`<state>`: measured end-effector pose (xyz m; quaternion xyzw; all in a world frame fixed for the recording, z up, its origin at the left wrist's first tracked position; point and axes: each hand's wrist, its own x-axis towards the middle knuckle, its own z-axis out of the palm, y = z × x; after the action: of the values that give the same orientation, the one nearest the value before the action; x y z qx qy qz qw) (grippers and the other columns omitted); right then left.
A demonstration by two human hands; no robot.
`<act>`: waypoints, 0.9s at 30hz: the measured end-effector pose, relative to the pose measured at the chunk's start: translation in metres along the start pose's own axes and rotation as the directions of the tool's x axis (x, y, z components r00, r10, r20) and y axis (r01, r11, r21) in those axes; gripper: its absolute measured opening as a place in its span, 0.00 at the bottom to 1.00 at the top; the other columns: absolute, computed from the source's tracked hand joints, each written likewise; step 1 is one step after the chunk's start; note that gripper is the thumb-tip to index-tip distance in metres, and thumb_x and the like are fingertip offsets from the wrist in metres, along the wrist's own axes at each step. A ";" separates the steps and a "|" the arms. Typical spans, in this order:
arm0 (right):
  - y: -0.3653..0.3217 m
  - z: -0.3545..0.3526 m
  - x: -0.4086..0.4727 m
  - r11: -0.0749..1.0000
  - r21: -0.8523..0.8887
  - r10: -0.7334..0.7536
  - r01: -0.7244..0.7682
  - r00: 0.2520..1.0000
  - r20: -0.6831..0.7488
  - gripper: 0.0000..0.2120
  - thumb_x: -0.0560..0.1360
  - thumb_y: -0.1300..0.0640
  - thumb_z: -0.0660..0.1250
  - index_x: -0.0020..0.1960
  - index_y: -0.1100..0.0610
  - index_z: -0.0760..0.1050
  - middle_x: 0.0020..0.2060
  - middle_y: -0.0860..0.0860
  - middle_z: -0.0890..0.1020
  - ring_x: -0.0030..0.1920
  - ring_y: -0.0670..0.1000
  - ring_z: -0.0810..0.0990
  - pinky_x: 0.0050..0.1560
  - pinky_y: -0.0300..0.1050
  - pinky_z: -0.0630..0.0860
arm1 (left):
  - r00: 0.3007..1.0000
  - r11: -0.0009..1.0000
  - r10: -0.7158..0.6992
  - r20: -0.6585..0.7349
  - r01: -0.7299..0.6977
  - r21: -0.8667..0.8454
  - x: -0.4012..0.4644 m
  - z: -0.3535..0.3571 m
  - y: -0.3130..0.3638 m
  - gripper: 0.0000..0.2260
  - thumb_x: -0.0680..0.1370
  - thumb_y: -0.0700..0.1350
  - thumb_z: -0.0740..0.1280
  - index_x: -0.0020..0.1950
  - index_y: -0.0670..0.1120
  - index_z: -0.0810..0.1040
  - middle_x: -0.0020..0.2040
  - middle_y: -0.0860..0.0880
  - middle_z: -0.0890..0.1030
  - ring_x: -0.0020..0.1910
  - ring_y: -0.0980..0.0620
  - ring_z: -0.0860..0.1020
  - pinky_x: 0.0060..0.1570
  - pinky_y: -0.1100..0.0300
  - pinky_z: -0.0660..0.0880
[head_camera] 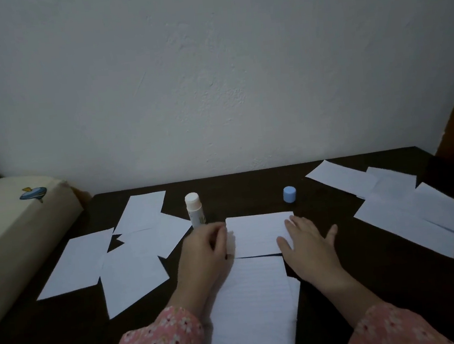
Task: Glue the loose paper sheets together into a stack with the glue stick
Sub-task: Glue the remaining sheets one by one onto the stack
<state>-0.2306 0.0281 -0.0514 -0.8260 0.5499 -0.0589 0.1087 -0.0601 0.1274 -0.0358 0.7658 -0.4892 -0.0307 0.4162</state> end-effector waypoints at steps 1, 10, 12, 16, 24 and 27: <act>-0.001 -0.001 0.003 1.000 0.004 0.012 -0.012 0.999 -0.048 0.26 0.81 0.42 0.49 0.77 0.49 0.57 0.76 0.49 0.59 0.76 0.50 0.53 0.71 0.68 0.39 | 0.996 0.997 -0.059 -0.073 0.056 -0.044 0.000 -0.005 0.000 0.05 0.78 0.47 0.66 0.52 0.50 0.80 0.47 0.55 0.80 0.45 0.60 0.76 0.45 0.69 0.71; -0.004 -0.001 0.026 0.993 -0.064 0.094 -0.094 0.996 -0.010 0.40 0.75 0.30 0.50 0.78 0.54 0.51 0.78 0.50 0.54 0.77 0.56 0.48 0.71 0.70 0.42 | 0.906 0.895 -0.420 -0.045 0.406 -0.186 0.021 -0.001 -0.020 0.33 0.71 0.49 0.75 0.72 0.50 0.63 0.69 0.49 0.71 0.62 0.46 0.74 0.61 0.47 0.74; -0.003 0.000 0.026 0.992 -0.078 0.095 -0.095 0.995 -0.014 0.40 0.75 0.30 0.50 0.79 0.53 0.50 0.78 0.50 0.53 0.77 0.56 0.47 0.71 0.70 0.41 | 0.922 0.906 -0.386 -0.024 0.374 -0.197 0.027 0.003 -0.019 0.30 0.73 0.48 0.73 0.72 0.49 0.65 0.68 0.49 0.73 0.64 0.47 0.74 0.62 0.52 0.73; -0.004 0.000 0.031 0.991 -0.062 0.119 -0.119 0.993 0.005 0.40 0.75 0.31 0.53 0.79 0.53 0.49 0.78 0.49 0.51 0.77 0.56 0.46 0.70 0.71 0.41 | 0.941 0.932 -0.338 -0.009 0.333 -0.141 0.037 0.006 -0.018 0.21 0.77 0.47 0.69 0.69 0.47 0.70 0.65 0.49 0.76 0.63 0.49 0.74 0.57 0.59 0.70; -0.003 0.002 0.029 0.998 0.001 0.062 -0.063 0.988 -0.143 0.28 0.75 0.36 0.58 0.71 0.47 0.65 0.71 0.48 0.64 0.73 0.53 0.57 0.72 0.68 0.45 | 0.949 0.945 -0.314 0.021 0.315 -0.085 0.045 0.012 -0.023 0.20 0.79 0.49 0.66 0.69 0.48 0.68 0.65 0.49 0.75 0.63 0.49 0.74 0.55 0.57 0.71; -0.006 -0.003 0.025 0.998 0.030 0.058 -0.053 0.981 -0.185 0.25 0.75 0.38 0.60 0.69 0.46 0.66 0.65 0.48 0.70 0.69 0.51 0.64 0.73 0.62 0.52 | 0.955 0.947 -0.296 0.014 0.295 -0.127 0.041 0.012 -0.025 0.18 0.80 0.50 0.63 0.68 0.46 0.67 0.64 0.48 0.74 0.63 0.49 0.73 0.58 0.53 0.72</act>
<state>-0.2164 0.0072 -0.0480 -0.7998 0.5798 -0.1395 0.0690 -0.0259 0.0925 -0.0451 0.8023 -0.3648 -0.1218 0.4565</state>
